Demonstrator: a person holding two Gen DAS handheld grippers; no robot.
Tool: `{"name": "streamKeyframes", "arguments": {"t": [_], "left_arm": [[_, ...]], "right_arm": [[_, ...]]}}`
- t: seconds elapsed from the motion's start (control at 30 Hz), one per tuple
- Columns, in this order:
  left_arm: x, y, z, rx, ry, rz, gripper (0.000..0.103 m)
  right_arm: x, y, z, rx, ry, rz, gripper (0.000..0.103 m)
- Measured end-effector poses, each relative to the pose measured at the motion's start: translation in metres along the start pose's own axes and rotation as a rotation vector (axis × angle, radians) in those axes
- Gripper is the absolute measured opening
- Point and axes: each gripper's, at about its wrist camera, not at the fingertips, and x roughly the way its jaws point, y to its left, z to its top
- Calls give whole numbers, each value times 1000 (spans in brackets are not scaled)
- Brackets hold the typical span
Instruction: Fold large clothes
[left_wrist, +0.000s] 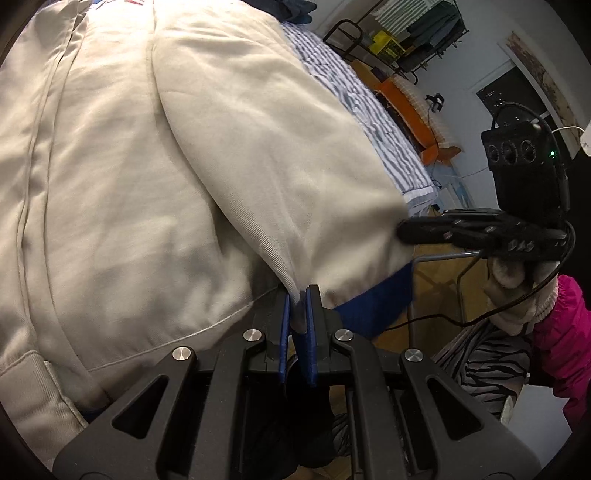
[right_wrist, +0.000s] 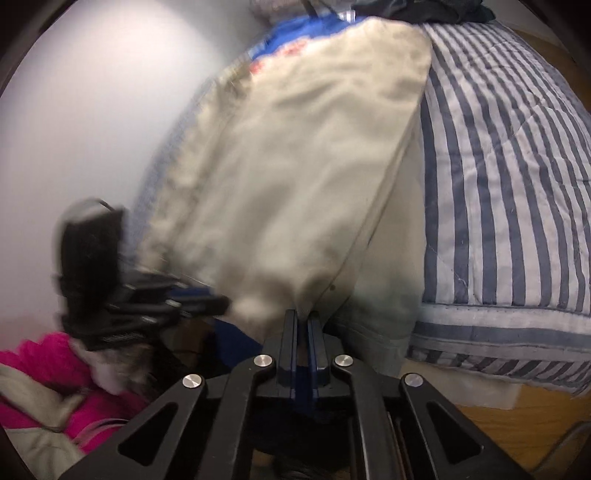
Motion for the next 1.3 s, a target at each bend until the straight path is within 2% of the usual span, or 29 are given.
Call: {"name": "streamKeyframes", "arguments": {"t": [0.07, 0.1, 0.13, 0.2, 0.3, 0.37, 0.4, 0.43, 0.57, 0.6, 0.7, 0.77, 0.83, 0.87, 0.93, 1.1, 1.2, 1.27, 1.3], "left_arm": [[-1, 1, 1, 1, 0, -8, 6], [0, 1, 1, 2, 1, -5, 6], [1, 1, 0, 2, 2, -3, 6], [2, 4, -1, -6, 5, -3, 6], [3, 3, -4, -8, 6, 0, 6], [3, 3, -4, -8, 7, 0, 6], [4, 2, -3, -8, 8, 0, 6], [4, 1, -3, -7, 9, -1, 6], [4, -5, 0, 3, 1, -17, 6], [5, -6, 0, 8, 3, -22, 6], [14, -10, -1, 33, 26, -6, 6], [14, -12, -2, 47, 24, -4, 6], [8, -12, -3, 52, 18, -3, 6], [4, -11, -4, 51, 13, -7, 6], [-3, -11, -5, 58, 2, -1, 6], [-16, -6, -7, 57, -20, 17, 6], [-14, 1, -6, 30, -21, 18, 6], [-11, 0, -3, 23, -21, 15, 6], [-10, -2, -1, 28, -22, 18, 6]], "right_arm": [[-8, -6, -2, 21, -17, 29, 9], [-6, -9, -2, 32, -9, 6, 18], [-4, -13, -3, 42, -1, -15, 41], [3, -20, -3, 52, 13, -67, 48], [13, -24, -5, 45, 42, -82, 47], [17, -27, -3, 43, 56, -85, 32], [20, -26, -3, 42, 68, -69, 14], [26, -21, -1, 45, 71, -54, 5], [3, -9, -3, -13, 6, -80, 2], [-1, -12, -3, 6, -7, -98, 2], [4, -26, -7, 51, 21, -133, 2], [4, -24, -7, 30, 15, -158, 9], [-3, -20, -4, 5, -22, -227, 48], [-9, -21, -2, 7, -53, -241, 53], [-13, -25, 0, 31, -76, -215, 58], [1, -43, 0, 97, -22, -161, 61], [4, -48, 4, 118, -23, -102, 65], [1, -54, 3, 136, -24, -66, 65], [1, -56, 3, 145, -23, -53, 62]]}}
